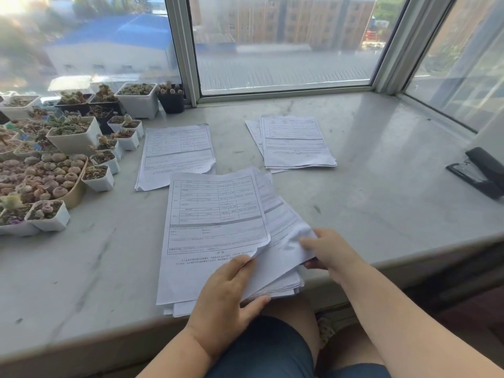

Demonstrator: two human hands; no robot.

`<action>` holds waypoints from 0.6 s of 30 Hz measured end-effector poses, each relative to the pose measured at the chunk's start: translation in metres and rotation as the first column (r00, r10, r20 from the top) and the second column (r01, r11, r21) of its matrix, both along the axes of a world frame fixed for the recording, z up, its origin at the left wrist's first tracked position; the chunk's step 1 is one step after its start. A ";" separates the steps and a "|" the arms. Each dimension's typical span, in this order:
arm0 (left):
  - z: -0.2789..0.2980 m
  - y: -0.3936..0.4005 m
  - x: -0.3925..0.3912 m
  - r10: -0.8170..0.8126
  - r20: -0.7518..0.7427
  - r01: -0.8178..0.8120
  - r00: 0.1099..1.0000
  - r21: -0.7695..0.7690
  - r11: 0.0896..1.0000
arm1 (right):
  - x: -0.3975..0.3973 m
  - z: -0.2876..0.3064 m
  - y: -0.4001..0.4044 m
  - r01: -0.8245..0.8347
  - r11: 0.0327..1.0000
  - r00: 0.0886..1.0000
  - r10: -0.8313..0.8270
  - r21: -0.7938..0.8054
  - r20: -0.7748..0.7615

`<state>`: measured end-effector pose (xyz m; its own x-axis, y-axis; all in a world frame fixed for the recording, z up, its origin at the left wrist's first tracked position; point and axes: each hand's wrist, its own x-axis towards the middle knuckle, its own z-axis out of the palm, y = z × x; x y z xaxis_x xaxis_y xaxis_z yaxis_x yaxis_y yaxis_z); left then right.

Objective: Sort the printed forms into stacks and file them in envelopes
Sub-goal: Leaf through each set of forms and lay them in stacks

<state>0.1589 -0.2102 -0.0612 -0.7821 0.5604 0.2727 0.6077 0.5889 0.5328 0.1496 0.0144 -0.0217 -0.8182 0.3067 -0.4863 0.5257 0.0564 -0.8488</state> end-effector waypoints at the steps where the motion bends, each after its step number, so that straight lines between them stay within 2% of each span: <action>1: 0.000 0.000 0.000 0.003 -0.016 -0.003 1.000 -0.001 1.000 | 0.000 0.001 0.007 0.124 0.992 0.991 -0.125 -0.033 -0.036; 3: 0.000 0.000 -0.001 -0.006 -0.050 0.006 0.999 -0.009 1.000 | 0.003 0.008 0.026 0.313 0.943 0.939 -0.325 -0.112 -0.110; 5: 0.000 0.001 -0.001 -0.036 -0.090 0.032 0.995 -0.043 0.999 | 0.009 0.019 0.046 0.416 0.876 0.862 -0.465 -0.242 -0.202; 8: -0.003 0.006 0.000 -0.126 -0.218 0.094 0.968 -0.154 0.984 | 0.013 0.047 0.063 0.381 0.802 0.735 -0.565 -0.460 -0.375; 11: -0.006 0.015 0.005 -0.207 -0.314 0.135 0.926 -0.236 0.962 | 0.006 0.075 0.059 0.266 0.775 0.646 -0.585 -0.573 -0.490; 14: -0.008 0.020 0.009 -0.222 -0.354 0.127 0.909 -0.271 0.954 | -0.009 0.086 0.039 0.166 0.761 0.664 -0.556 -0.627 -0.499; 18: -0.010 0.018 0.012 -0.219 -0.370 0.099 0.903 -0.317 0.943 | -0.021 0.085 0.005 0.077 0.751 0.738 -0.485 -0.656 -0.469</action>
